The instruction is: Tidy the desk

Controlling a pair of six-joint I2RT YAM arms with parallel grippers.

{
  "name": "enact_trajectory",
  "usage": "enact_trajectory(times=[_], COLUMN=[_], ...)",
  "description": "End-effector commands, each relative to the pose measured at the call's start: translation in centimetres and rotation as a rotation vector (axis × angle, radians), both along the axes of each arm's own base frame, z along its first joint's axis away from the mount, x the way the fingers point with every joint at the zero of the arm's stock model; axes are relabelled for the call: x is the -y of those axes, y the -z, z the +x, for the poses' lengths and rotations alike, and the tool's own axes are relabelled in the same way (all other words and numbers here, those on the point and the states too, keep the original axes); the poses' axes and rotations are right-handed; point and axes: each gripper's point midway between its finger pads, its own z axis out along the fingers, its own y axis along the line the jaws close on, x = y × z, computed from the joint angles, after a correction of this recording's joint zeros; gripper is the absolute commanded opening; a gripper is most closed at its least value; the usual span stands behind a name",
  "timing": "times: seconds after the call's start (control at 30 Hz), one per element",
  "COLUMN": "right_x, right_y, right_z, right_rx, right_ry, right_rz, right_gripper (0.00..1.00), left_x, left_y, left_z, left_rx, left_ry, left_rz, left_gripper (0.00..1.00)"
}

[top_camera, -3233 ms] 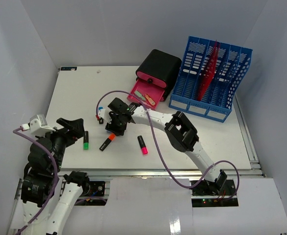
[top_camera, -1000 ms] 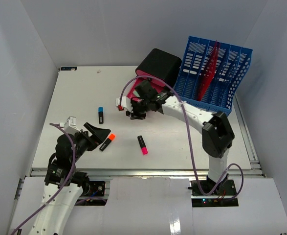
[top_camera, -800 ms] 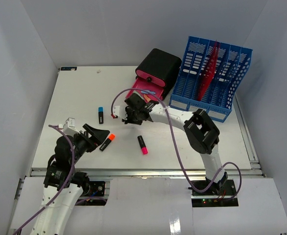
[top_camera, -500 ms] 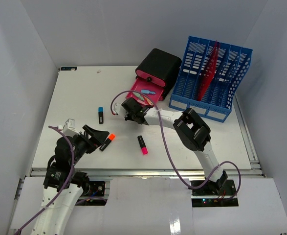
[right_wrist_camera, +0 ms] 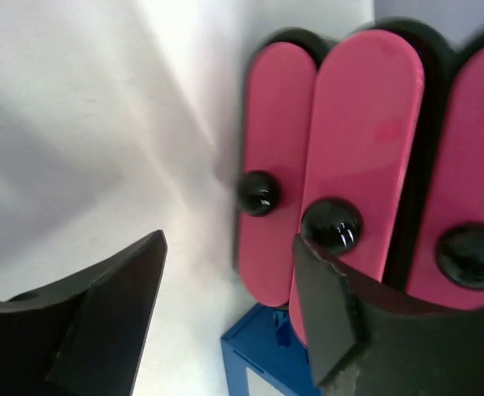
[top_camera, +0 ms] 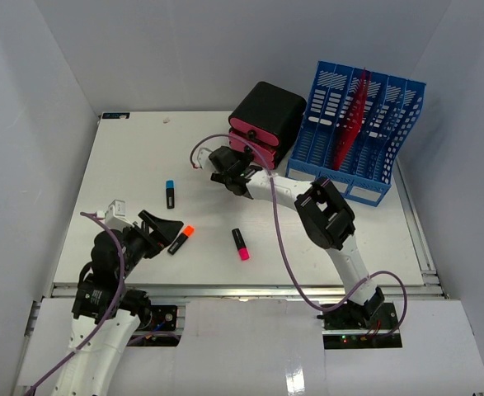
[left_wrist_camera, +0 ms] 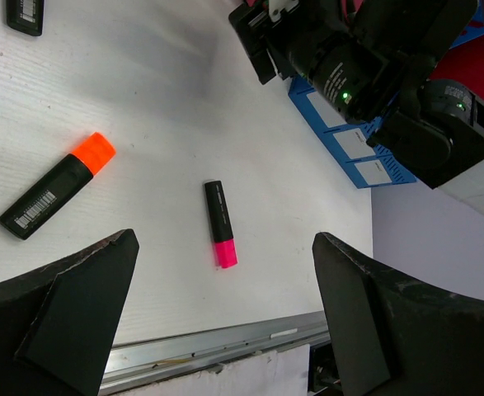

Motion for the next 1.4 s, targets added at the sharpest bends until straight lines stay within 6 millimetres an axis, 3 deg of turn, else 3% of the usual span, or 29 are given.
enact_trajectory(times=[0.0, 0.23, 0.33, 0.43, 0.5, 0.53, 0.6, 0.73, 0.77, 0.8, 0.83, 0.93, 1.03, 1.1, 1.13, 1.2, 1.3, 1.37], right_x=[1.5, 3.8, 3.9, 0.8, -0.6, -1.3, -1.4, 1.5, 2.2, 2.9, 4.7, 7.7, 11.1, 13.1, 13.8, 14.6, 16.2, 17.2], right_y=[-5.6, -4.6, -5.1, -5.9, -9.2, -9.1, -12.7, -15.3, -15.6, -15.8, -16.1, -17.0, -16.8, -16.8, -16.5, -15.8, -15.9, -15.5], right_z=[3.2, 5.7, 5.2, -0.6, -5.2, -7.8, -11.5, -15.3, -15.8, -16.0, -16.0, -17.4, -17.3, -17.2, -17.2, -18.0, -18.0, -17.9], right_rx=[0.112, 0.046, -0.002, -0.243, -0.339, -0.418, -0.443, -0.45, -0.457, -0.46, -0.459, -0.486, -0.496, -0.493, -0.501, -0.517, -0.476, -0.463], right_ry=[0.038, 0.076, 0.053, -0.207, -0.4, -0.488, -0.621, -0.691, -0.699, -0.693, -0.678, -0.737, -0.71, -0.679, -0.666, -0.669, -0.636, -0.608], right_rz=[0.065, 0.083, 0.137, 0.264, 0.363, 0.406, 0.493, 0.564, 0.586, 0.603, 0.631, 0.725, 0.802, 0.858, 0.888, 0.932, 0.957, 0.966], right_gripper=[0.78, 0.85, 0.85, 0.85, 0.86, 0.86, 0.86, 0.86, 0.86, 0.85, 0.85, 0.85, 0.81, 0.78, 0.76, 0.76, 0.77, 0.77], left_x=[0.0, 1.0, 1.4, 2.2, 2.9, 3.4, 4.5, 6.5, 6.9, 7.7, 8.3, 10.0, 12.5, 14.2, 14.8, 16.0, 17.3, 17.8], left_y=[-1.2, -1.4, -1.0, -1.0, -0.6, -0.3, 0.2, 0.5, 0.8, 2.6, 3.0, 2.4, 3.8, 3.0, 4.0, 5.5, 5.5, 7.1], left_z=[0.2, 1.2, 1.5, 2.1, 2.5, 2.9, 3.8, 6.3, 6.9, 7.6, 8.3, 10.7, 14.4, 17.5, 18.6, 21.0, 24.0, 25.2], left_rx=[0.028, 0.03, 0.019, 0.031, 0.03, 0.032, 0.035, 0.07, 0.067, 0.004, -0.005, 0.052, 0.013, 0.041, 0.019, -0.012, 0.002, -0.03], left_ry=[0.004, 0.046, 0.062, 0.092, 0.12, 0.14, 0.185, 0.256, 0.272, 0.305, 0.331, 0.412, 0.471, 0.498, 0.503, 0.505, 0.51, 0.502], left_rz=[0.002, -0.013, -0.023, -0.052, -0.077, -0.095, -0.132, -0.198, -0.21, -0.222, -0.236, -0.273, -0.284, -0.279, -0.28, -0.297, -0.319, -0.329], left_gripper=[0.98, 0.98, 0.98, 0.98, 0.98, 0.98, 0.98, 0.98, 0.98, 0.98, 0.97, 0.9, 0.87, 0.86, 0.86, 0.85, 0.85, 0.85])
